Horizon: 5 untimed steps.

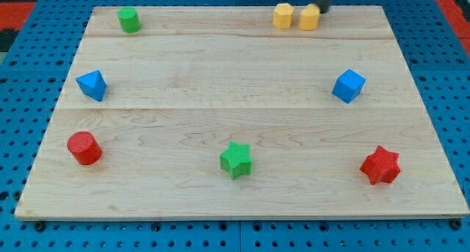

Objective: Move the yellow hexagon into the yellow heart

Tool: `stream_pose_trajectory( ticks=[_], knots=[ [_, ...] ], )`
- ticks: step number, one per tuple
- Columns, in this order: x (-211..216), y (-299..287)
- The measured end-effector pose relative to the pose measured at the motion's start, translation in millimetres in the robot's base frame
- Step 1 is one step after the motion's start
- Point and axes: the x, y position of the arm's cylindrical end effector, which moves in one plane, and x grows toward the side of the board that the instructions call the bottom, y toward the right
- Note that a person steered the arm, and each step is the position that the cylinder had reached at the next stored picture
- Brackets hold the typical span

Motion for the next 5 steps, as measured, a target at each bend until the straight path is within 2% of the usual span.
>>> stream_pose_trajectory(
  ticks=[1, 2, 3, 4, 5],
  knots=[
    [-6.3, -51.3],
    [-5.7, -63.2],
    [-5.3, -115.4],
    [6.8, -118.1],
    [22.6, -68.3]
  ],
)
